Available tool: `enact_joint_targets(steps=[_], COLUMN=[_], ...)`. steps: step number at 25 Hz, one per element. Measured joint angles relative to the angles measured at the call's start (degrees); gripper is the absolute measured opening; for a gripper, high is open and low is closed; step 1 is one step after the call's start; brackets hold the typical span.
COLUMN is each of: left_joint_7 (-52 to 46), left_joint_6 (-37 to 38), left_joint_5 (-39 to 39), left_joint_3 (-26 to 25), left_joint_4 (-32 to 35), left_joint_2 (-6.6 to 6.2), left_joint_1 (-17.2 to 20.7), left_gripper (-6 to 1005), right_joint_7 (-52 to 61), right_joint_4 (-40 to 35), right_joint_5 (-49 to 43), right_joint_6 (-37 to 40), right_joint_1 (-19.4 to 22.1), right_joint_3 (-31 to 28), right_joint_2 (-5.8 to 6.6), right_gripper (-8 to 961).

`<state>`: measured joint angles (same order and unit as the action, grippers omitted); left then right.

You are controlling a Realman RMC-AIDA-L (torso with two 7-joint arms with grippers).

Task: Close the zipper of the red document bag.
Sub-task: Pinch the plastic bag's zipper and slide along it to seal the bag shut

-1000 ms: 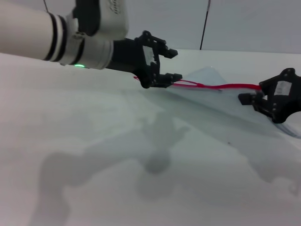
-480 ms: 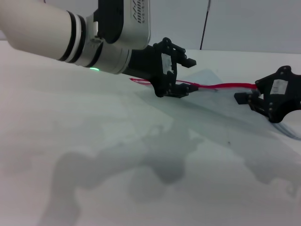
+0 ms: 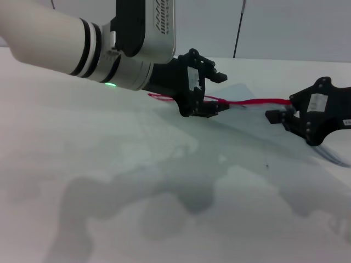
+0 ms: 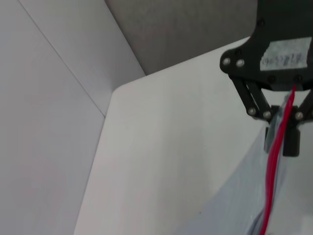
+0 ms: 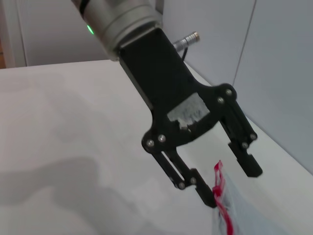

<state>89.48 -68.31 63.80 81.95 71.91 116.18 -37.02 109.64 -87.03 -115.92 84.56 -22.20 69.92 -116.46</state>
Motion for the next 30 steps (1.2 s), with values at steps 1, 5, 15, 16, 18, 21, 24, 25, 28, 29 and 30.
enact_joint_targets(steps=[1, 5, 15, 16, 18, 21, 24, 25, 28, 29, 30], left_joint_7=[0.2, 0.8, 1.7, 1.7, 1.7, 1.8, 1.9, 2.3, 2.6, 2.6, 2.6], left_joint_6=[0.0, 0.0, -0.2, -0.2, -0.1, 0.0, -0.1, -0.3, -0.4, -0.4, -0.2], left_joint_5=[0.0, 0.5, 2.1, 1.9, 1.6, 1.1, 0.8, 0.7, 0.7, 0.7, 0.7], left_joint_3=[0.0, 0.1, 0.2, 0.2, 0.2, 0.2, 0.2, 0.2, 0.4, 0.6, 1.0], left_joint_4=[-0.2, -0.5, -0.1, -0.1, -0.1, 0.0, 0.4, 1.6, 4.2, 4.7, 5.2], left_joint_2=[0.01, 0.01, -0.03, -0.01, 0.01, -0.01, -0.02, -0.02, 0.04, 0.04, 0.04], left_joint_1=[0.0, -0.1, 0.0, -0.1, -0.1, 0.1, 0.3, 0.8, 2.1, 2.5, 3.0], left_gripper=[537, 537, 538, 538, 538, 537, 537, 537, 537, 537, 537], right_joint_7=[0.0, 0.1, 0.1, 0.1, 0.1, 0.1, 0.1, 0.1, 0.1, 0.1, 0.1], right_joint_4=[-0.2, -1.0, -1.0, -1.0, -1.0, -1.0, -1.0, -1.0, -1.0, -0.9, -0.8], right_joint_5=[0.0, 0.0, -0.1, -0.1, 0.0, 0.0, -0.1, -0.1, -0.3, -0.4, -0.4], right_joint_6=[-0.1, -0.3, -0.5, -0.5, -0.5, -0.5, -0.6, -0.7, -1.2, -1.3, -1.3], right_joint_1=[0.0, 0.1, 0.4, 0.4, 0.3, 0.4, 0.5, 0.5, 0.5, 0.5, 0.5], right_joint_3=[0.3, 1.1, 1.0, 1.0, 0.9, 0.8, 0.7, 0.7, 0.7, 0.7, 0.7], right_joint_2=[0.00, 0.00, 0.05, 0.08, 0.09, 0.09, 0.09, 0.09, 0.09, 0.11, 0.13], right_gripper=[48, 48, 47, 47, 47, 47, 48, 48, 48, 48, 48])
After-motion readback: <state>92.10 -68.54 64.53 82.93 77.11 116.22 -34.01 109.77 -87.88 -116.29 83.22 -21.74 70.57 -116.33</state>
